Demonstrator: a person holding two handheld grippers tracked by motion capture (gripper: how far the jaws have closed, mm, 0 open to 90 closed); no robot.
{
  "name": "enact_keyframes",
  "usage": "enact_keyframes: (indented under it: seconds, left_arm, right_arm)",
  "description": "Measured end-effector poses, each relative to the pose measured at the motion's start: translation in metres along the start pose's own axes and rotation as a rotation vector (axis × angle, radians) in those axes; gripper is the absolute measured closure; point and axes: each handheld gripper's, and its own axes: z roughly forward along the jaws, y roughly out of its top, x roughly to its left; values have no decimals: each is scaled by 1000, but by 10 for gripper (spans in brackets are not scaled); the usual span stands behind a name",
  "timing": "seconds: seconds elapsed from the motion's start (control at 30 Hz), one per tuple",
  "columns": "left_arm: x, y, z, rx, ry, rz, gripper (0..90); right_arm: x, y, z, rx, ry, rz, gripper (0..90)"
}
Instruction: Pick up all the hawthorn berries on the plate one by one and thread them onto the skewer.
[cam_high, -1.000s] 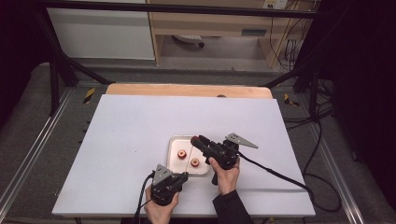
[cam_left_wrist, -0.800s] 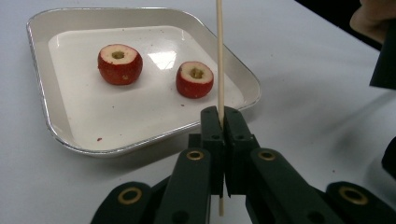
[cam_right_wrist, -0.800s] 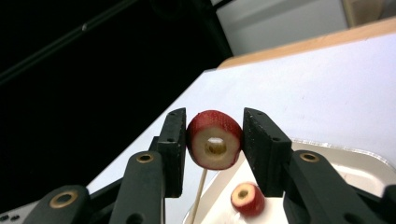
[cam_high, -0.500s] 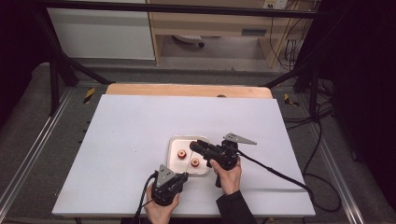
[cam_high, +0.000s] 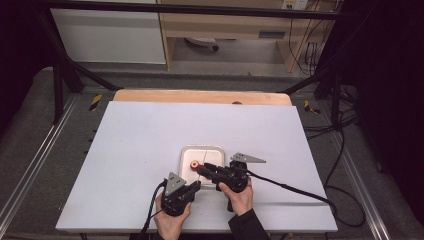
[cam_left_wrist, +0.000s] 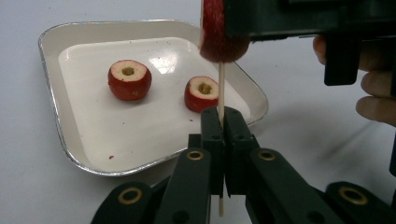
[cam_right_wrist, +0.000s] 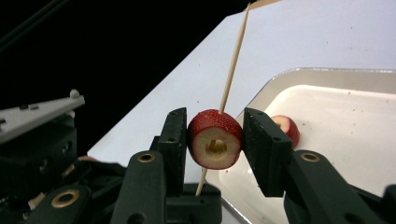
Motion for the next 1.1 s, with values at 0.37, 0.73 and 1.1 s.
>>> enact_keyframes:
  seconds: [0.37,0.73,1.1]
  left_arm:
    - [3,1,1,-1,-14,14,883]
    - [10,-2,-7,14,8,38,883]
    - [15,-5,-17,4,-7,60,882]
  right_arm:
    - [1,-6,0,44,-9,-25,603]
    - [-3,14,-12,83,-96,-130,211]
    - [-12,34,-26,234,-166,-255,74]
